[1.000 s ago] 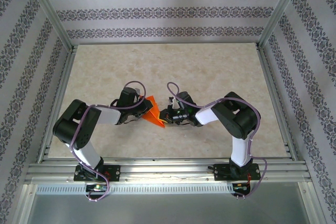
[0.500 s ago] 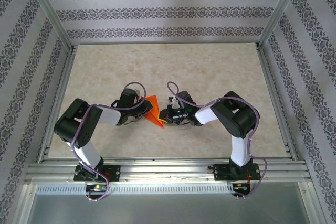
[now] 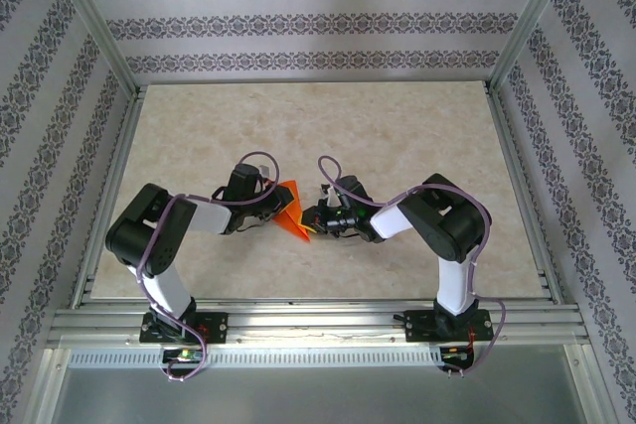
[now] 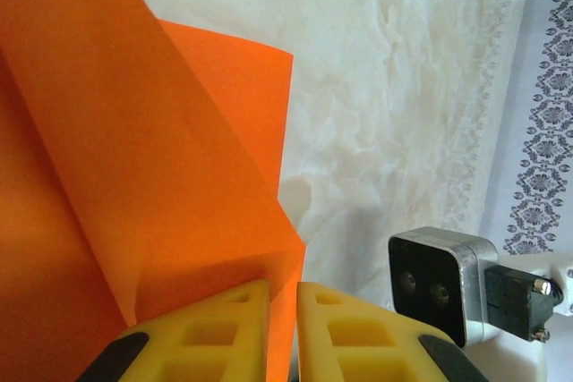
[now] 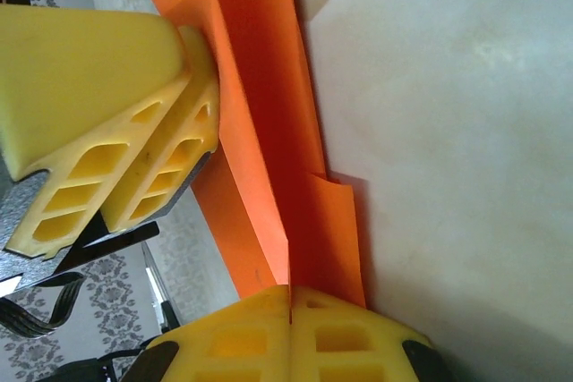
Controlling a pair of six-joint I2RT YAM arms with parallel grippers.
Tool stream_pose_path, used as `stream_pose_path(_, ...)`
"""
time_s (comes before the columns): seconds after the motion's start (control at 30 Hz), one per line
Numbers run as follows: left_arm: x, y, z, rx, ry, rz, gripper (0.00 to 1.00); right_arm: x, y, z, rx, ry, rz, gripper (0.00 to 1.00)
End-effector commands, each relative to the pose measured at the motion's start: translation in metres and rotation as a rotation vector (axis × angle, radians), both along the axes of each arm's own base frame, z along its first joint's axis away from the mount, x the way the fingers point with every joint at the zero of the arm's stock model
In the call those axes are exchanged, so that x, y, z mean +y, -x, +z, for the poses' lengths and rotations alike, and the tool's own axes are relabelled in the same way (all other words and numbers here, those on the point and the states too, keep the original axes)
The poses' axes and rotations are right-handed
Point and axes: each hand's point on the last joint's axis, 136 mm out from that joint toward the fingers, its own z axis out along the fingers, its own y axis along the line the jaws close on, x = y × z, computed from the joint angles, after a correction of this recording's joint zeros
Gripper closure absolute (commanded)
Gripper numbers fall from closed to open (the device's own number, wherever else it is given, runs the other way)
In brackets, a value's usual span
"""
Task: Fold a paper plane with a square sheet of paper (pick it up from the middle)
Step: Fourth fold the wing at the center of the table.
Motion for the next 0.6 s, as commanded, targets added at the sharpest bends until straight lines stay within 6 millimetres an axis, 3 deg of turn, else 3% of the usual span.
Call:
stream_pose_path(0.0,-0.009,-0.002,0.002,-0.018,0.01,-0.037,0.83,-0.01,0.017,-0.033,0.075,0.101,-0.027,1.0)
stream_pose_path(0.23,-0.009,-0.003,-0.001,-0.014,0.002,-0.044,0.83,-0.013,0.02,-0.042,0.099,0.118,-0.051,1.0)
stream_pose_path(0.57,-0.007,-0.003,0.02,-0.089,0.005,-0.045,0.75,-0.011,0.02,-0.038,0.105,0.101,-0.06,1.0)
